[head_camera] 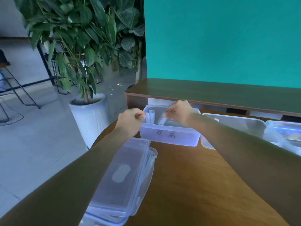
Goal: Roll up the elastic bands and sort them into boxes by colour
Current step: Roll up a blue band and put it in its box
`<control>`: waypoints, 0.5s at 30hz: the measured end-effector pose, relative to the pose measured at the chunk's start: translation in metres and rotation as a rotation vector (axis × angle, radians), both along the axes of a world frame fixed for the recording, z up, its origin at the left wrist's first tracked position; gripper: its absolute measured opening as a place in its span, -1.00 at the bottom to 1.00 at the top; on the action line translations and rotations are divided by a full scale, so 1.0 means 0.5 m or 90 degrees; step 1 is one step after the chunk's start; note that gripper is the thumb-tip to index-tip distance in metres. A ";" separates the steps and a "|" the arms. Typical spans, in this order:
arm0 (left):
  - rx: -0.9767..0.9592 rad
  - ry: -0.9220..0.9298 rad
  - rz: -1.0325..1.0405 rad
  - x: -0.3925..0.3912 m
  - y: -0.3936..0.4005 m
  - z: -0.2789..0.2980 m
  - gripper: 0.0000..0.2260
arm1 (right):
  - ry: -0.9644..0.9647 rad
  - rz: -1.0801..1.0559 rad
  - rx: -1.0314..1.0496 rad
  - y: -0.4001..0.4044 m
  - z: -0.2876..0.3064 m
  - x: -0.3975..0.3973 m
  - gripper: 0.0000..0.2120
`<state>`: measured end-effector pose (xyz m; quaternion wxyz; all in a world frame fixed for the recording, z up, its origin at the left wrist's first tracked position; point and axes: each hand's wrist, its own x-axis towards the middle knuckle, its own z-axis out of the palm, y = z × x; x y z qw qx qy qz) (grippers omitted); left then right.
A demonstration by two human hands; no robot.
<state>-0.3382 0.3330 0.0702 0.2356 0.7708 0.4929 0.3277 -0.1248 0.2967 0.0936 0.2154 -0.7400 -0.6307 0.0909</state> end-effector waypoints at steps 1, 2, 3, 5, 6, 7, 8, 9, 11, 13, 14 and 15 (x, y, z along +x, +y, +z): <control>0.001 0.011 0.003 0.002 0.005 -0.001 -0.82 | -0.018 0.000 -0.014 0.016 -0.005 0.000 -0.71; 0.002 0.018 0.006 0.004 0.008 -0.003 -0.81 | -0.032 -0.001 -0.025 0.032 -0.010 0.001 -0.72; 0.004 0.021 0.007 0.005 0.011 -0.005 -0.80 | -0.045 -0.001 -0.033 0.044 -0.014 0.002 -0.73; 0.009 0.026 0.004 0.007 0.014 -0.009 -0.79 | -0.075 -0.001 -0.046 0.062 -0.017 0.001 -0.71; 0.014 0.031 0.002 0.007 0.015 -0.011 -0.79 | -0.094 -0.001 -0.053 0.067 -0.016 0.000 -0.68; 0.021 0.037 0.000 0.006 0.016 -0.012 -0.79 | -0.114 -0.003 -0.060 0.070 -0.014 -0.003 -0.66; 0.027 0.039 -0.001 0.006 0.017 -0.013 -0.78 | -0.130 -0.004 -0.065 0.071 -0.013 -0.007 -0.64; 0.031 0.038 -0.003 0.005 0.017 -0.013 -0.78 | -0.141 -0.004 -0.067 0.073 -0.012 -0.009 -0.63; 0.035 0.039 -0.006 0.005 0.015 -0.012 -0.78 | -0.131 -0.008 -0.064 0.078 -0.013 -0.014 -0.63; 0.037 0.038 -0.010 0.005 0.013 -0.012 -0.78 | -0.120 -0.013 -0.058 0.079 -0.010 -0.019 -0.65; 0.035 0.039 -0.011 0.004 0.011 -0.010 -0.78 | -0.122 -0.014 -0.058 0.079 -0.008 -0.023 -0.65; 0.036 0.042 -0.012 0.004 0.010 -0.009 -0.78 | -0.128 -0.013 -0.059 0.080 -0.005 -0.027 -0.64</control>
